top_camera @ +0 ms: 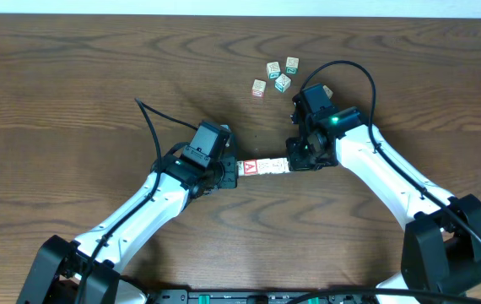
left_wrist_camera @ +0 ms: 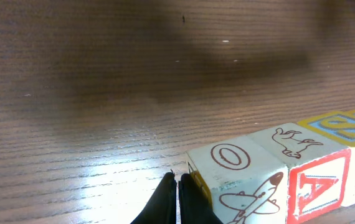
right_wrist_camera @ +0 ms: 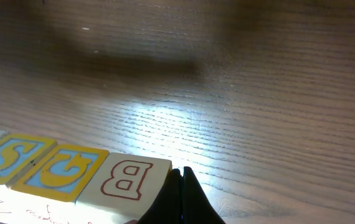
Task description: Lift 5 blocks
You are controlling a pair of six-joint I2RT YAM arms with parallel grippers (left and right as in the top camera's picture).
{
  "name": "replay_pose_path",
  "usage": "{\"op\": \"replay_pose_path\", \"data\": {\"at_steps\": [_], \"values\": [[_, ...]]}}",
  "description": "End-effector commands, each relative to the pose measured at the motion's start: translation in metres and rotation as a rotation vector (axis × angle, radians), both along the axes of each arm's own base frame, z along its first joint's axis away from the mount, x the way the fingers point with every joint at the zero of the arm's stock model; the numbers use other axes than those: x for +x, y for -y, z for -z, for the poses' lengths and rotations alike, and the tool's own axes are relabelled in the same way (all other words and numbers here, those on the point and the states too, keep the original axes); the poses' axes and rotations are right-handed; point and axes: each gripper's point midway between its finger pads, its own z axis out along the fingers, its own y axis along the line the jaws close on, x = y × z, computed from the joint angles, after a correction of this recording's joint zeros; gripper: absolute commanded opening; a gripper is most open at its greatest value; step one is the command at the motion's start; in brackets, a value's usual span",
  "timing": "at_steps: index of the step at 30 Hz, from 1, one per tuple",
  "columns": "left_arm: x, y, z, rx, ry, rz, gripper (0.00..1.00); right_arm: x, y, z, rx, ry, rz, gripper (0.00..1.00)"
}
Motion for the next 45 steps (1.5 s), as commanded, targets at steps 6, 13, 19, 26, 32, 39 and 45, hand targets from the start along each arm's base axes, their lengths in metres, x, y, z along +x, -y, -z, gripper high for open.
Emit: {"op": "replay_pose_path", "data": {"at_steps": [6, 13, 19, 26, 32, 39, 45], "values": [[-0.025, 0.066, -0.054, -0.279, 0.019, 0.229, 0.07, -0.021, -0.082, -0.053, 0.371, -0.047, -0.156, 0.01], [-0.025, 0.066, -0.064, -0.292, 0.046, 0.232, 0.07, -0.019, -0.081, -0.057, 0.361, -0.042, -0.153, 0.01], [-0.025, 0.066, -0.065, -0.294, 0.047, 0.232, 0.07, -0.018, -0.082, -0.062, 0.363, -0.038, -0.154, 0.01], [-0.025, 0.066, -0.065, -0.294, 0.047, 0.232, 0.07, -0.017, -0.082, -0.066, 0.365, -0.027, -0.154, 0.01], [-0.025, 0.066, -0.070, -0.301, 0.061, 0.233, 0.07, -0.016, -0.079, -0.073, 0.360, 0.002, -0.154, 0.01], [-0.025, 0.066, -0.076, -0.311, 0.074, 0.232, 0.07, -0.016, -0.079, -0.078, 0.364, 0.015, -0.155, 0.01], [-0.025, 0.066, -0.077, -0.312, 0.072, 0.229, 0.07, -0.020, -0.080, -0.077, 0.359, 0.004, -0.160, 0.01]]}}
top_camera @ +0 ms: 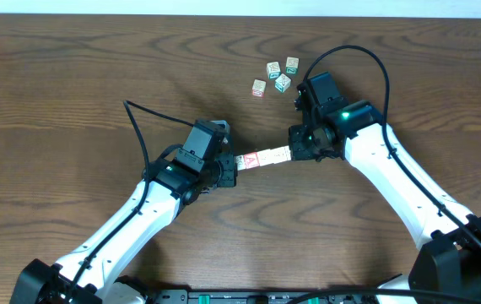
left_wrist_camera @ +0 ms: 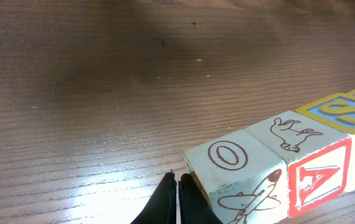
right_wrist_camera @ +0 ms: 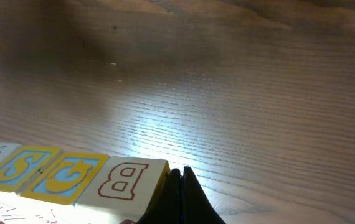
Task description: Lift 5 blocks
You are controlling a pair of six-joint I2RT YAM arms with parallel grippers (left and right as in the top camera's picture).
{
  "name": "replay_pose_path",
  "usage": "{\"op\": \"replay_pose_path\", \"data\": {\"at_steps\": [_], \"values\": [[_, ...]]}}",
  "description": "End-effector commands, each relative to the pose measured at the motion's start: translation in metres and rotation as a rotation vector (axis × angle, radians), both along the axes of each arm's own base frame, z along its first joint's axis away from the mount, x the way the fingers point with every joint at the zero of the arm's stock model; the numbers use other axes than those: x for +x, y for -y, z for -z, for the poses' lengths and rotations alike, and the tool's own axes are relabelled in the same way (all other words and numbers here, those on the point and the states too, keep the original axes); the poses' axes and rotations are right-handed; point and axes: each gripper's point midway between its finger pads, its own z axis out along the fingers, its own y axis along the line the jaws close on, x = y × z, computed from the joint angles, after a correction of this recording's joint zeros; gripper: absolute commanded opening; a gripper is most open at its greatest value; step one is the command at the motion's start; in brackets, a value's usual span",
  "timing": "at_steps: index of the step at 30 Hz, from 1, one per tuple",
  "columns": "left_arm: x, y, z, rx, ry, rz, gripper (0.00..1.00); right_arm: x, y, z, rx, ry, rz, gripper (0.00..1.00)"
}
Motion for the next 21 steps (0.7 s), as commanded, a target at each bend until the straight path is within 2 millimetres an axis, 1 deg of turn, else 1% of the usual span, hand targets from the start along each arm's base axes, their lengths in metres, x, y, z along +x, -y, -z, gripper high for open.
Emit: {"op": "replay_pose_path", "data": {"at_steps": [1, 6, 21], "values": [[-0.0269, 0.0640, -0.0459, -0.254, 0.003, 0.236, 0.07, -0.0373, -0.0815, -0.0336, 0.345, -0.102, -0.190, 0.01], [-0.0270, 0.0641, -0.0460, -0.255, 0.001, 0.234, 0.07, -0.0382, -0.0818, -0.0308, 0.312, -0.091, -0.188, 0.01], [-0.0270, 0.0641, -0.0460, -0.255, 0.001, 0.234, 0.07, -0.0428, -0.0799, -0.0290, 0.302, -0.111, -0.187, 0.01]]}}
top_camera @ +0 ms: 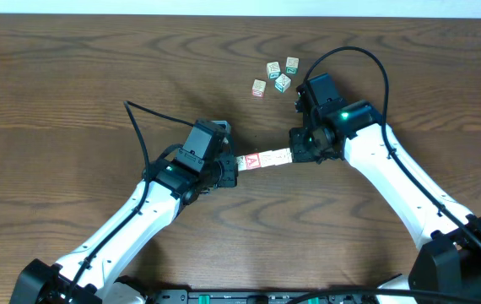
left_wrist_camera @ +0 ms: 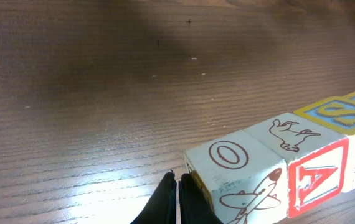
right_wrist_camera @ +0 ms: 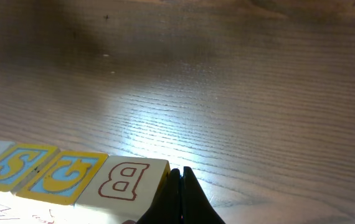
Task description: Lift 5 blocks
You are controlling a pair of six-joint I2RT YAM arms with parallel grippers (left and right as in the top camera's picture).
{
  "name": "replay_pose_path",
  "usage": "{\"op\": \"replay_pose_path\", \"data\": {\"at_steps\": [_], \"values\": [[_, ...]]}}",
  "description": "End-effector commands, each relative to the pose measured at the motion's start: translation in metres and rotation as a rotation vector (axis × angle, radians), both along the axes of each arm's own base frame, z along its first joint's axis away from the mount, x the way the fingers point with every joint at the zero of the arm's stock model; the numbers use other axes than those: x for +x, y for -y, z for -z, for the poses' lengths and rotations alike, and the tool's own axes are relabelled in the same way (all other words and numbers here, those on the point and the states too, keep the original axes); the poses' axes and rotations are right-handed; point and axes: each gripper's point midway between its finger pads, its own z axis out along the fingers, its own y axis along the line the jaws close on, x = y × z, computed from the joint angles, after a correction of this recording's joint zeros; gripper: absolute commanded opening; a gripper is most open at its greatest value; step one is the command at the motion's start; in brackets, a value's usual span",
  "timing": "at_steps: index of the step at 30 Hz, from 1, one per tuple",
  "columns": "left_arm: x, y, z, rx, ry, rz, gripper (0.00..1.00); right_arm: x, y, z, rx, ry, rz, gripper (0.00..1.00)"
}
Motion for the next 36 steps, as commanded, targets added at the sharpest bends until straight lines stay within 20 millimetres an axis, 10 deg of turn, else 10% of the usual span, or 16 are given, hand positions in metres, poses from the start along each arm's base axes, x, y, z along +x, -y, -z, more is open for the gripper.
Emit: {"op": "replay_pose_path", "data": {"at_steps": [1, 36], "values": [[-0.0258, 0.0618, -0.0454, -0.244, 0.006, 0.226, 0.07, -0.0377, -0.0840, -0.0310, 0.328, -0.095, -0.185, 0.01], [-0.0190, 0.0563, -0.0427, -0.242, -0.025, 0.115, 0.07, -0.0419, -0.0816, -0.0293, 0.324, -0.129, -0.146, 0.01]]}}
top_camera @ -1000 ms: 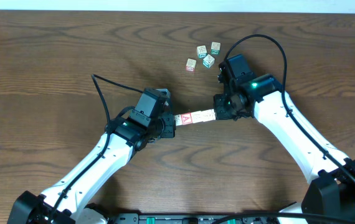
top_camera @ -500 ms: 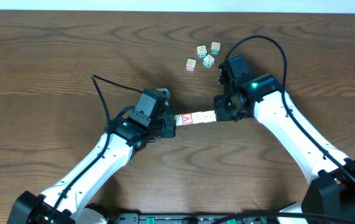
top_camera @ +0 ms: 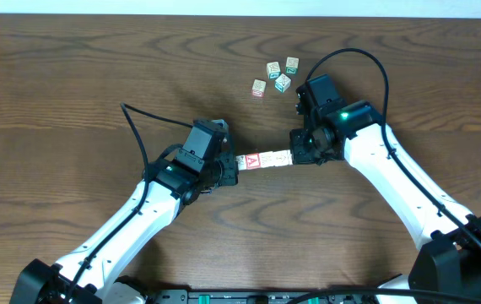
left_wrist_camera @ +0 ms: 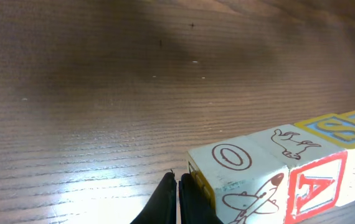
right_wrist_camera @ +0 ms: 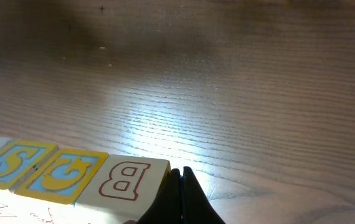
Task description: Lift 5 blocks
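Note:
A row of lettered wooden blocks [top_camera: 264,160] hangs pinched end to end between my two grippers, slightly slanted, with its shadow on the table below. My left gripper [top_camera: 235,166] is shut, and its closed fingers [left_wrist_camera: 170,198] press against the O block [left_wrist_camera: 236,163] at the row's left end. A red A face [left_wrist_camera: 313,186] comes after it. My right gripper [top_camera: 294,155] is shut too, its fingertips [right_wrist_camera: 181,186] pushing against the B block [right_wrist_camera: 127,180]. Beside that block are blue-and-yellow blocks [right_wrist_camera: 59,173]. The middle of the row is partly out of both wrist views.
Several loose small blocks [top_camera: 275,74] lie at the back of the wooden table [top_camera: 72,93], just behind my right arm [top_camera: 392,169]. Black cables loop above both arms. My left arm [top_camera: 139,211] reaches in from the front left.
Hardly anything has changed. The row sits a little lower and flatter in the left wrist view. Both grippers stay shut against its ends in about the same place.
At first the row lay level and close to the table, squeezed between both shut grippers. By 1.9 s ago it had moved back, slanted with its right end higher, and the table looked farther off. It has stayed pinched there since.

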You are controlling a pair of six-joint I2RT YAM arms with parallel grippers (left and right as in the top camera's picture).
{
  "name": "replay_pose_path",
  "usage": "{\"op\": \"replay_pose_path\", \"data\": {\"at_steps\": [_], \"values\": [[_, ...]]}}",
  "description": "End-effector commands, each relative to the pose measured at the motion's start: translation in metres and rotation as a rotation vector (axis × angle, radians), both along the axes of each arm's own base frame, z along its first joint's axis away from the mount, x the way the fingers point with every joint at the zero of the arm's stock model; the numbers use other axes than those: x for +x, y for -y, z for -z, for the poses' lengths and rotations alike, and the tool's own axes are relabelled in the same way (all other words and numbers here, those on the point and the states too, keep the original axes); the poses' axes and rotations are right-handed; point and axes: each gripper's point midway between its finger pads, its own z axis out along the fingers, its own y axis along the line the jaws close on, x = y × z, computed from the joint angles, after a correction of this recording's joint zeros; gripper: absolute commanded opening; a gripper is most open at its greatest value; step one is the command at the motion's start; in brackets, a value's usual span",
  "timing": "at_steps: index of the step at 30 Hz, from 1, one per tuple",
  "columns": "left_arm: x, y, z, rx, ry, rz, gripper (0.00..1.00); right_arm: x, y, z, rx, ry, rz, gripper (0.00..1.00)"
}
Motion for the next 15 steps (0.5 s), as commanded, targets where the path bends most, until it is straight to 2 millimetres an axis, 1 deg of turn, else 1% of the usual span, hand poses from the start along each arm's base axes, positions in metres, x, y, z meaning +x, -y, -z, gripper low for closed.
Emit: {"op": "replay_pose_path", "data": {"at_steps": [1, 15], "values": [[-0.0203, 0.0560, -0.0420, -0.214, 0.012, 0.178, 0.07, -0.0363, -0.0830, -0.0307, 0.328, -0.097, -0.165, 0.01], [-0.0194, 0.0551, -0.0418, -0.233, -0.021, 0.121, 0.07, -0.0363, -0.0830, -0.0307, 0.330, -0.103, -0.150, 0.01]]}}
